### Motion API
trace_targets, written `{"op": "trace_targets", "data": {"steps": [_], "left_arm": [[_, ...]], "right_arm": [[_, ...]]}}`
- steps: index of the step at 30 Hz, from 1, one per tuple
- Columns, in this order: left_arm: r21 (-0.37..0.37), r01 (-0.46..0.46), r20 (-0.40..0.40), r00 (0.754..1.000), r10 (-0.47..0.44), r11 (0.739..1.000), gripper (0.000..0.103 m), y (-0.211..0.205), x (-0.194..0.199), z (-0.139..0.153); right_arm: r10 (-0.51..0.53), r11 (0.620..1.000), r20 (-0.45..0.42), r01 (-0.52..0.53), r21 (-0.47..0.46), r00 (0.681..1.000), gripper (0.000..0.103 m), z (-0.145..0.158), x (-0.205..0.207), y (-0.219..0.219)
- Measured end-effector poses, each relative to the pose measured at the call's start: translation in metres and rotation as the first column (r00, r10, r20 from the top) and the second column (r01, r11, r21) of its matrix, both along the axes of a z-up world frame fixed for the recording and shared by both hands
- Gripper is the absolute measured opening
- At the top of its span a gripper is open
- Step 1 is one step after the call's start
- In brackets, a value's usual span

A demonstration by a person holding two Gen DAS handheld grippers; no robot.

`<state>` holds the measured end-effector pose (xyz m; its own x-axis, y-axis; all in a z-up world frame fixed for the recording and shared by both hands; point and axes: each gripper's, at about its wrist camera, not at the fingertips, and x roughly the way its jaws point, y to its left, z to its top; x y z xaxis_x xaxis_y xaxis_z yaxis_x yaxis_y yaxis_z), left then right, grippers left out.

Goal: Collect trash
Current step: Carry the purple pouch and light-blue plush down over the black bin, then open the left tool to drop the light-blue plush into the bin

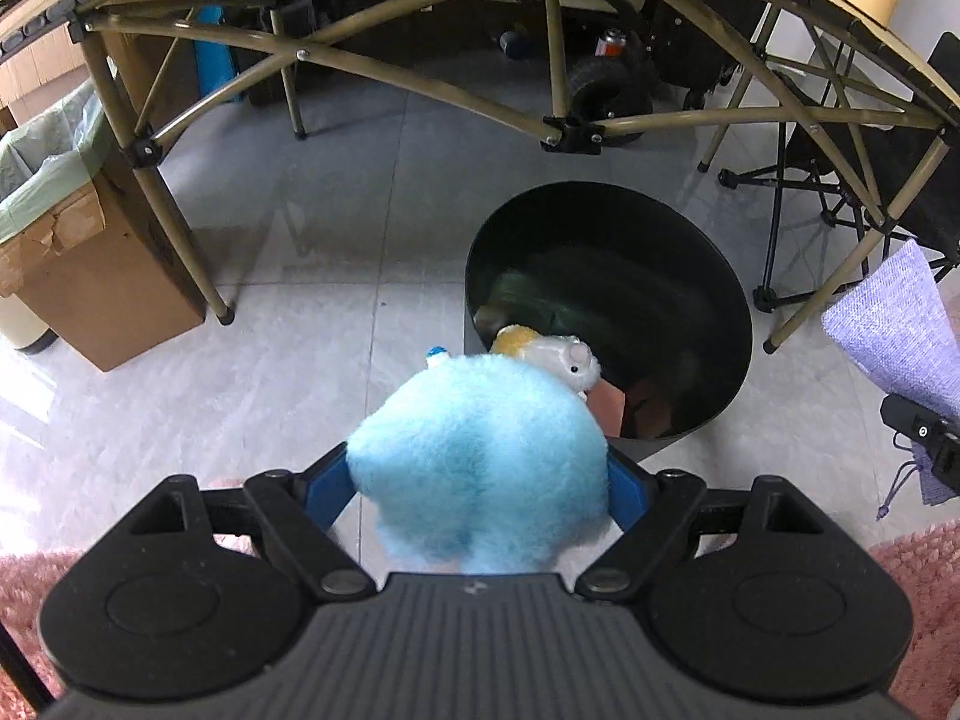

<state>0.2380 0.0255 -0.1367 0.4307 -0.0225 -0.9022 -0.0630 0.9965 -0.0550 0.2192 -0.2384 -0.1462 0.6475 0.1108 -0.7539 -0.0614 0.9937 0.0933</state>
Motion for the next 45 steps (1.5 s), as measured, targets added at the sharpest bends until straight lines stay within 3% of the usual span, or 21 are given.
{"op": "trace_targets", "data": {"steps": [22,45], "left_arm": [[-0.015,0.065,-0.076,0.995,-0.066,0.998,0.084,-0.05,0.065,-0.005],[0.016,0.014,-0.155,0.988,-0.012,1.0,0.084,-0.103,0.116,-0.032]], "right_arm": [[-0.099,0.995,-0.093,0.1,0.001,0.991,0.018,-0.031,0.021,-0.034],[-0.12,0.992,-0.154,0.124,0.016,0.981,0.018,-0.048,0.035,-0.047]]}}
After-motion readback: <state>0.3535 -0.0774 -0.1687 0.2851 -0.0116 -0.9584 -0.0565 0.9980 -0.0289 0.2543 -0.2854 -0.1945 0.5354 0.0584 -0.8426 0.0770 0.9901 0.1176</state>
